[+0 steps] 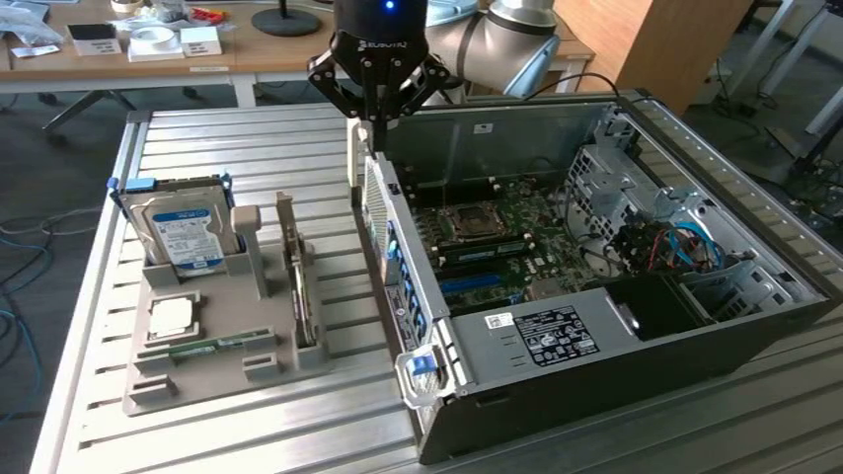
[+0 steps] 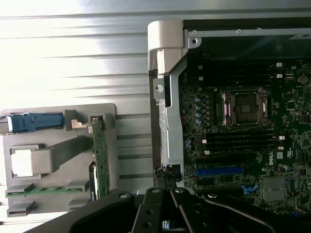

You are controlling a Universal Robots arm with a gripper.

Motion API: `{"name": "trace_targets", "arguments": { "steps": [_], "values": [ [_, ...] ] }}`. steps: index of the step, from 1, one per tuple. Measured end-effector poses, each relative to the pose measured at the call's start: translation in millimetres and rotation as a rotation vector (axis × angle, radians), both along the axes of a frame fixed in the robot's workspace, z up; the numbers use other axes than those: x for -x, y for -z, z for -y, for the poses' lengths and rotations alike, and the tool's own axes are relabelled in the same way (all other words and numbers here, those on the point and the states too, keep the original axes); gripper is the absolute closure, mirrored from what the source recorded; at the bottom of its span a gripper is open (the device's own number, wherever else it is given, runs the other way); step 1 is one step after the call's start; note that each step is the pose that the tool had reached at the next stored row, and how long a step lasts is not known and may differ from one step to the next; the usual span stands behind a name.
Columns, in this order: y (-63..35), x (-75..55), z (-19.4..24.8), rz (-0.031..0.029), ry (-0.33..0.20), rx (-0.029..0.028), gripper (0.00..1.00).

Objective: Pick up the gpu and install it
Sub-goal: 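Reach for the gpu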

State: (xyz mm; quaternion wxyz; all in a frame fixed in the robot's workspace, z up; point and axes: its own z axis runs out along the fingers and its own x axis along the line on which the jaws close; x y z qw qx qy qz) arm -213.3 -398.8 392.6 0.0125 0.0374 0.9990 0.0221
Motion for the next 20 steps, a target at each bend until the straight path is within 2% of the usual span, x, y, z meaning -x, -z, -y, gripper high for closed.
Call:
{"name": "trace_targets", "arguments": {
  "steps": [20],
  "values": [
    [0.0, 16.7, 0.0, 0.0, 0.0, 0.0, 0.89]
  ]
}}
